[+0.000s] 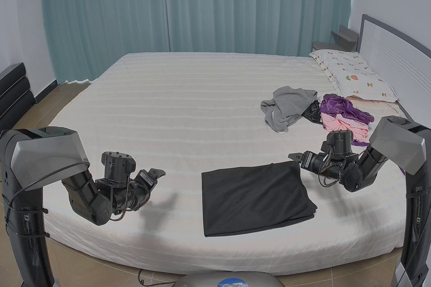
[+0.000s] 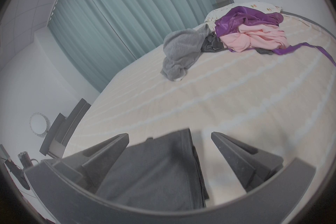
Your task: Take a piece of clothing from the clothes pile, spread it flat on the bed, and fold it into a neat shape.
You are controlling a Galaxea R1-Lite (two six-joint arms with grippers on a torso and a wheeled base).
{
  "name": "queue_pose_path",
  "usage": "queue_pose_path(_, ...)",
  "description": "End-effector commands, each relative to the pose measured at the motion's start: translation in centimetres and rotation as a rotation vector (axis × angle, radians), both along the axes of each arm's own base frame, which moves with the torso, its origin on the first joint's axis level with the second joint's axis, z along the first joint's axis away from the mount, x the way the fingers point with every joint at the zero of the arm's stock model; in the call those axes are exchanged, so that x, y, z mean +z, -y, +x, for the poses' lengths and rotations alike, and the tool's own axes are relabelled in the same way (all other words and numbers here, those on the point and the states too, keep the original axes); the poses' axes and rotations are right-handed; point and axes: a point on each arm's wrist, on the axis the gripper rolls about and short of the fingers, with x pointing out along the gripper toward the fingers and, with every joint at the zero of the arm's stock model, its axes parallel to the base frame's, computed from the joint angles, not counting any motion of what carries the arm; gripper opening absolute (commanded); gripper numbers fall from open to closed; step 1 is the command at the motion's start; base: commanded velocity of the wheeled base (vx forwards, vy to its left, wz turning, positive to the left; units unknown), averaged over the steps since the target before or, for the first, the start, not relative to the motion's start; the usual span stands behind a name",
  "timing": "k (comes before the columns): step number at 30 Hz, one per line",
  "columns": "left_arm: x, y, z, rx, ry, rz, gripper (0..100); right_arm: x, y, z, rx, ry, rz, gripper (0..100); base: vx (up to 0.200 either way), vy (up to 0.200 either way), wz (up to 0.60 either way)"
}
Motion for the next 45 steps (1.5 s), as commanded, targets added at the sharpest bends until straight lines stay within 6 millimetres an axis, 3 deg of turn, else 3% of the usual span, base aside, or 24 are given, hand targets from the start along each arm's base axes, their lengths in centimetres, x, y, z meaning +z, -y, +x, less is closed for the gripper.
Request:
queue_pose_path(1, 0.0, 0.0, -0.1, 0.006, -0.002, -0.003, 100, 2.0, 0.2, -4.4, 0.033, -0.062, 0.004, 100, 0.0, 0.0, 0.0)
queue_pose_path(2, 0.0, 0.0, -0.1, 0.006, -0.002, -0.003, 100, 2.0, 0.2, -4.4, 0.033, -0.062, 0.004, 100, 0.0, 0.0, 0.0)
queue_pose_path(3, 0.1, 0.0, -0.2, 0.005, -0.003, -0.005, 100, 1.7, 0.5, -6.7, 0.052, -0.116, -0.006, 100, 0.0, 0.0, 0.0)
queue_pose_path(7, 0.1, 0.0, -0.2, 0.005, -0.003, -0.004, 100, 0.3, 1.0, -8.8, 0.064, -0.195, -0.016, 100, 0.0, 0.0, 0.0)
queue_pose_path(20, 0.1, 0.0, -0.2, 0.005, -0.003, -0.004, 100, -1.3, 0.9, -10.0, 0.12, -0.264, -0.057, 100, 0.0, 0.0, 0.0)
queue_pose_path(21, 0.1, -0.1, -0.1, 0.007, -0.001, -0.005, 100, -1.4, 1.0, -10.2, 0.121, -0.269, -0.06, 0, 0.0, 0.0, 0.0)
queue_pose_path(34, 0.3, -0.1, 0.1, 0.012, 0.007, -0.015, 100, -0.4, 2.2, -11.1, 0.123, -0.286, -0.098, 0, 0.0, 0.0, 0.0)
queue_pose_path(45, 0.3, 0.0, 0.1, 0.01, 0.005, -0.015, 100, -0.8, 2.8, -11.7, 0.145, -0.299, -0.141, 0, 0.0, 0.0, 0.0)
